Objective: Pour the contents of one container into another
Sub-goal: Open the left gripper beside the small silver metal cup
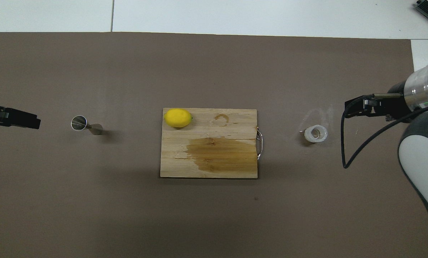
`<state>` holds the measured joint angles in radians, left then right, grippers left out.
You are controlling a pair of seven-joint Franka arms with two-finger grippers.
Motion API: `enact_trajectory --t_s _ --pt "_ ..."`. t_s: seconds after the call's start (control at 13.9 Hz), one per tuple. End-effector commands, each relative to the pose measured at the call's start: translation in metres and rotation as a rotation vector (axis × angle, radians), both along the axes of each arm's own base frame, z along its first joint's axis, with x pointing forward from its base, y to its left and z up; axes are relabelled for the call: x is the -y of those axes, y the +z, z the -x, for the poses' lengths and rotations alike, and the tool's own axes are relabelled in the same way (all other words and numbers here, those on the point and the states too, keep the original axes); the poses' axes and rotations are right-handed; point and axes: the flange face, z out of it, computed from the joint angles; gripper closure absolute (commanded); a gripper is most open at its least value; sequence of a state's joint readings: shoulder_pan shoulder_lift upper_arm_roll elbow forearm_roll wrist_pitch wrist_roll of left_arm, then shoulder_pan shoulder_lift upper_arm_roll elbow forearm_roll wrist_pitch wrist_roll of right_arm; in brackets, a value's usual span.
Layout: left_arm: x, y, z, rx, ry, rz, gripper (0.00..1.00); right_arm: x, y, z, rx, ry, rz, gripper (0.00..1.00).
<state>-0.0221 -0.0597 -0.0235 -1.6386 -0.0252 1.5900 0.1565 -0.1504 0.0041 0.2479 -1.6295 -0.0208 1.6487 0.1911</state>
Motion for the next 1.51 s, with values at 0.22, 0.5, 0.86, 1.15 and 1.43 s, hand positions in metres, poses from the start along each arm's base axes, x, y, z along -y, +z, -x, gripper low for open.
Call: enact_trajectory --t_s 0.22,0.5,0.86,1.15,1.43 --pt "0.004 -0.007 -0.012 -0.012 0.003 0.020 0.00 0.002 0.003 0.003 -0.002 -0.006 0.000 0.00" --pt "-0.001 -0.024 -0.019 -0.061 0.180 0.065 0.00 0.002 0.003 0.003 -0.002 -0.006 0.000 0.00" --pt "-0.028 -0.051 -0.028 -0.178 0.443 0.171 0.00 0.002 0.003 0.003 -0.002 -0.006 0.000 0.00" --pt "-0.063 -0.078 -0.031 -0.323 0.643 0.290 0.00 0.002 0.003 0.003 -0.002 -0.006 0.000 0.00" --pt "-0.093 -0.108 -0.032 -0.466 0.851 0.348 0.00 0.002 0.003 0.003 -0.002 -0.006 0.000 0.00"
